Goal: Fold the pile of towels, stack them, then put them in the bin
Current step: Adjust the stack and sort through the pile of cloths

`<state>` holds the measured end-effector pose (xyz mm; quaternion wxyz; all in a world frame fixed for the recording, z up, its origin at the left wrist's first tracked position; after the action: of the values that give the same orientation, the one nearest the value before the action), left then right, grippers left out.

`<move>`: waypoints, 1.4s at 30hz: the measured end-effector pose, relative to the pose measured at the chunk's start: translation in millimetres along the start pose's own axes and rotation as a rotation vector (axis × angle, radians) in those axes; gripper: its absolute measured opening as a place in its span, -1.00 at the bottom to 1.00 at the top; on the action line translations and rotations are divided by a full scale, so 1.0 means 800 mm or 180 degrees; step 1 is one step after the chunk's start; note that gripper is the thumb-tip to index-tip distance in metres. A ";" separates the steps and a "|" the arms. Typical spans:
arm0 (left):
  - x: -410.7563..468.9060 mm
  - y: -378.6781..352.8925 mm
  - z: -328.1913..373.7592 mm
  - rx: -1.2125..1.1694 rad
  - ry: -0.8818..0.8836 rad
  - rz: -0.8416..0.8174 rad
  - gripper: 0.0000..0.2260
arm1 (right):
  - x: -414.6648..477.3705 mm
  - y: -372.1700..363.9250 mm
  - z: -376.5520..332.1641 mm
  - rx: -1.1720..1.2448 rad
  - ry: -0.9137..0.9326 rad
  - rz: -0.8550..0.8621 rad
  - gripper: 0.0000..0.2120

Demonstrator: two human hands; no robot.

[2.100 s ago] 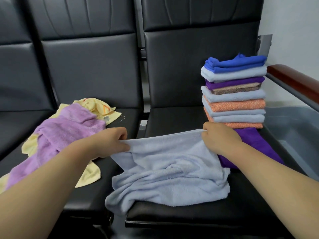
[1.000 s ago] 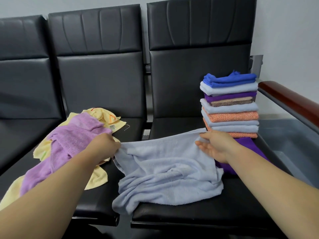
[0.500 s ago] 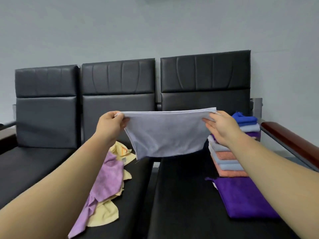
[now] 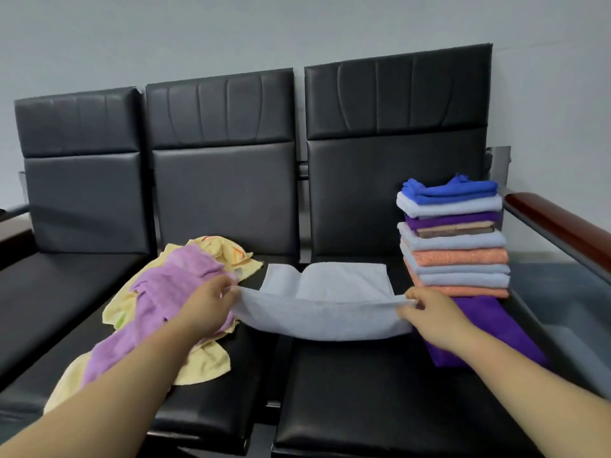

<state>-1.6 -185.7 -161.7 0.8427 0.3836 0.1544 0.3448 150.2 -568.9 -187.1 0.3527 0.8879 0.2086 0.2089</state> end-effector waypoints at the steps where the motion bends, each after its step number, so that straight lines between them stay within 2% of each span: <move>1: -0.002 0.002 0.001 -0.0053 -0.0027 0.0108 -0.87 | -0.002 -0.001 -0.004 0.0048 0.0023 0.0057 -0.75; 4: -0.004 0.003 0.000 -0.0384 -0.0033 -0.0002 -0.83 | -0.001 -0.009 -0.004 0.0189 -0.0209 0.0020 -0.75; 7: -0.005 -0.003 -0.013 0.0006 0.0158 -0.0600 -0.84 | -0.012 -0.022 0.002 0.0914 -0.1065 -0.0434 -0.99; 9: -0.006 -0.005 -0.022 0.0409 0.0344 -0.0907 -0.87 | -0.021 -0.024 0.002 0.1105 -0.1544 -0.0752 -0.80; 11: -0.010 -0.009 -0.027 0.0738 0.0519 -0.1072 -0.89 | -0.029 -0.023 -0.004 0.1057 -0.1687 -0.1071 -0.76; 13: -0.012 -0.016 -0.029 0.0871 0.0630 -0.1146 -0.88 | -0.028 -0.025 -0.006 0.1012 -0.1673 -0.1154 -0.78; 16: -0.004 -0.027 -0.030 0.0603 0.0708 -0.1108 -0.89 | -0.013 -0.031 -0.004 0.0700 -0.1586 -0.0892 -0.84; 19: 0.006 -0.038 -0.020 0.0579 0.0580 -0.0906 -0.88 | 0.009 -0.031 -0.006 0.0042 -0.1099 -0.0691 -0.85; 26: 0.039 -0.076 0.001 0.0200 0.0253 -0.0546 -0.86 | 0.047 -0.046 -0.005 0.0209 -0.0754 0.0013 -0.81; 28: 0.045 -0.086 -0.001 0.0207 0.0228 -0.0631 -0.86 | 0.050 -0.057 -0.001 0.0355 -0.0740 -0.0034 -0.81; 31: 0.062 -0.097 -0.009 0.0525 0.0179 -0.0606 -0.85 | 0.051 -0.069 0.018 0.0059 -0.0748 -0.0230 -0.78; 38: 0.082 -0.106 -0.019 0.0882 0.0105 -0.0374 -0.84 | 0.061 -0.059 0.041 -0.0483 -0.0854 -0.0123 -0.74; 42: 0.084 -0.115 -0.019 0.1043 -0.0025 -0.0273 -0.85 | 0.066 -0.064 0.051 -0.0605 -0.0820 -0.0062 -0.79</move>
<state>80.9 -174.0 -240.6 0.7834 0.5103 0.2214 0.2773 203.2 -529.5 -238.8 0.4611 0.8679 0.1494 0.1086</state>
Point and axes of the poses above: each hand's wrist, its own x-axis towards the middle knuckle, its own y-axis out of the back of the hand, z = x × y, the point moved 4 cm from there along x, towards the middle knuckle, and after that the axes turned 15 degrees about y, right-handed, at the moved point
